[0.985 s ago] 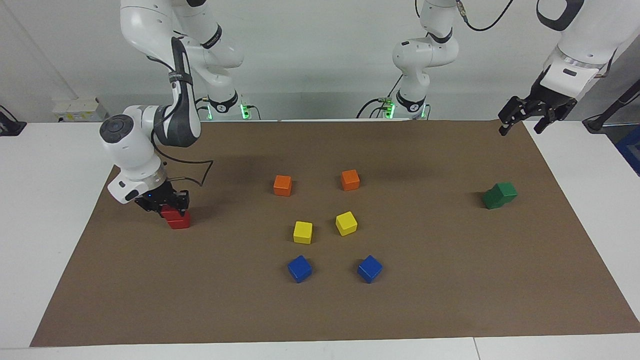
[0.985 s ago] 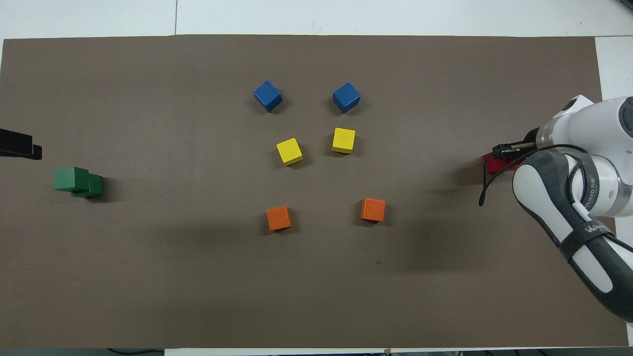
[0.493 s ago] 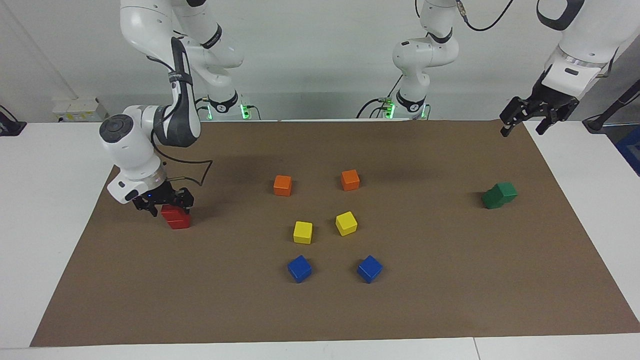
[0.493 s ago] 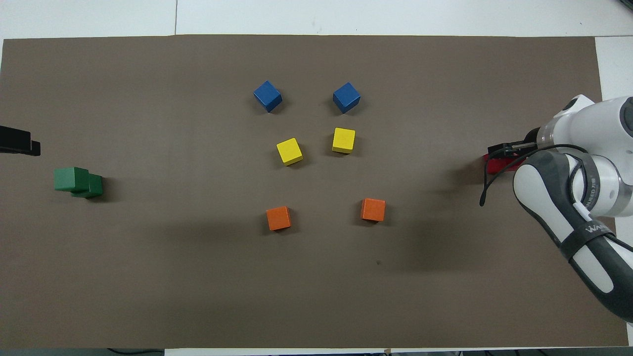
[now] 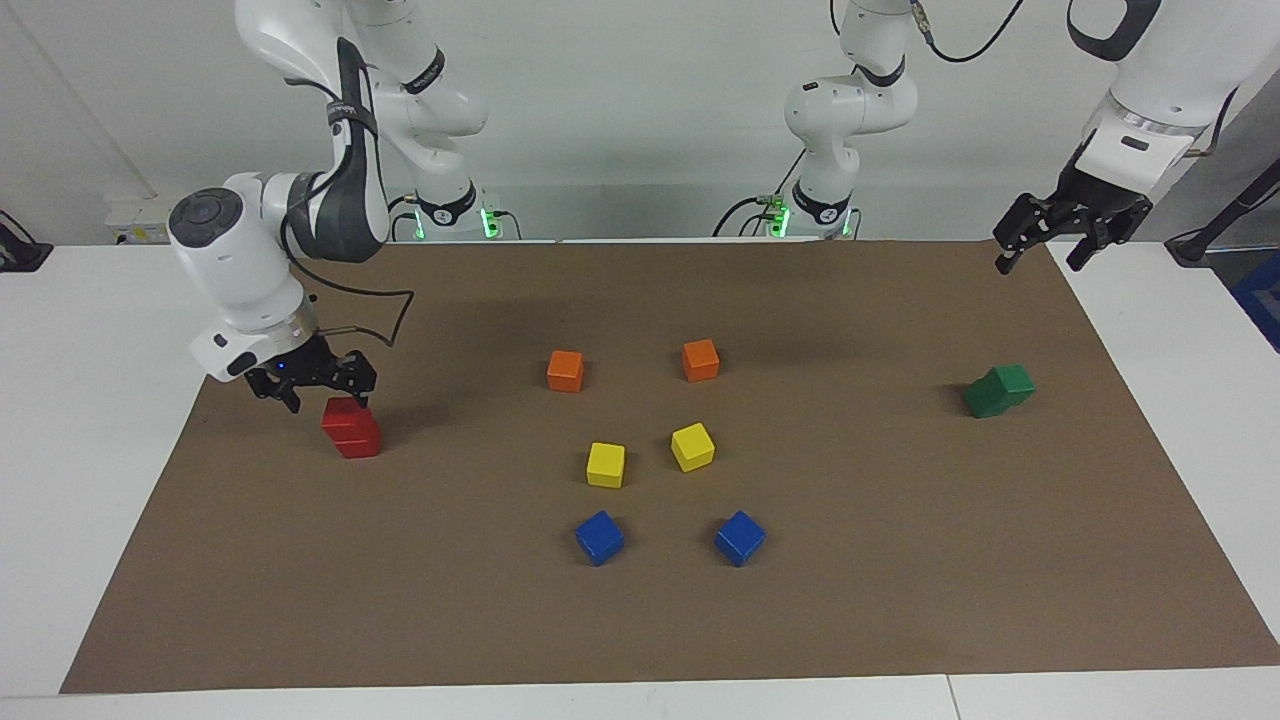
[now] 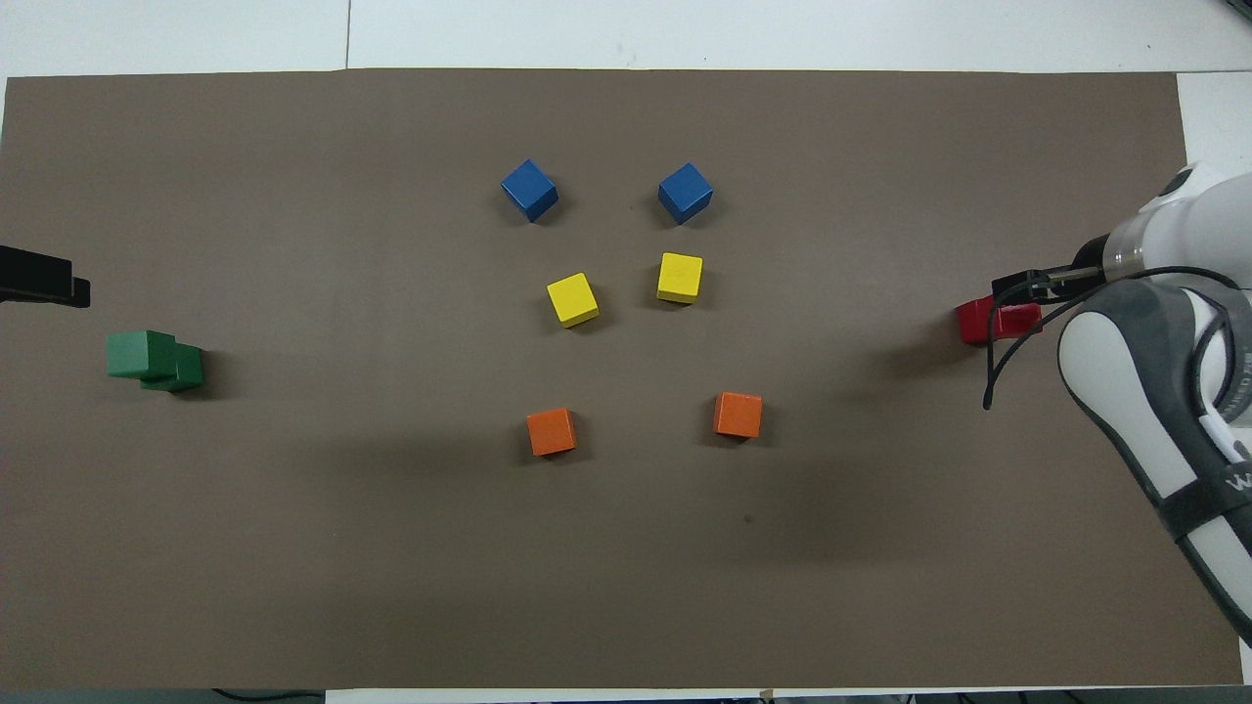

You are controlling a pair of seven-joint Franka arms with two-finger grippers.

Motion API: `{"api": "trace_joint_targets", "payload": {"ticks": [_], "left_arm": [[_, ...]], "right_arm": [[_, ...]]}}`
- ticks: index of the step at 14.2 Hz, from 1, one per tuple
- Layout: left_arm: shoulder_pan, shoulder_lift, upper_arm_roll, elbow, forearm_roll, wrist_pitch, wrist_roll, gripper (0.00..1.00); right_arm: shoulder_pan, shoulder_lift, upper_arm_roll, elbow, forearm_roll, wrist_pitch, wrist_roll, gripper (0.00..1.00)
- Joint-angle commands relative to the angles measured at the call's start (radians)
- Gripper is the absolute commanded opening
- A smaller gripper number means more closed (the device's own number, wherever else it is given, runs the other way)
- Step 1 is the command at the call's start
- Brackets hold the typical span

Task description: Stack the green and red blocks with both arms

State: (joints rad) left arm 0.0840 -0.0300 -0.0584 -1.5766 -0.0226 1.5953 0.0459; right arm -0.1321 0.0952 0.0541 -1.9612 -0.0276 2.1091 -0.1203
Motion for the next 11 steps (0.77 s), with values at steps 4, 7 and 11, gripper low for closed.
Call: {"api": "trace_joint_targets", "payload": {"ticks": [4,7,11], "left_arm": [[-0.009,-0.021,0.009,-0.023,-0.011,0.018,-0.009,1.0],[-0.009,-0.021,0.009,-0.023,-0.011,0.018,-0.009,1.0],[-0.009,-0.021,0.009,-0.023,-0.011,0.018,-0.009,1.0]], "right_arm": [[0.012,-0.211,0.01,0.036,0.015,-0.226,-0.016,1.0],[0.022,-0.25,0.01,0.102,0.044,-0.36,0.024,1.0],[0.02,-0.246,0.01,0.246,0.043,-0.52,0.028,1.0]]}}
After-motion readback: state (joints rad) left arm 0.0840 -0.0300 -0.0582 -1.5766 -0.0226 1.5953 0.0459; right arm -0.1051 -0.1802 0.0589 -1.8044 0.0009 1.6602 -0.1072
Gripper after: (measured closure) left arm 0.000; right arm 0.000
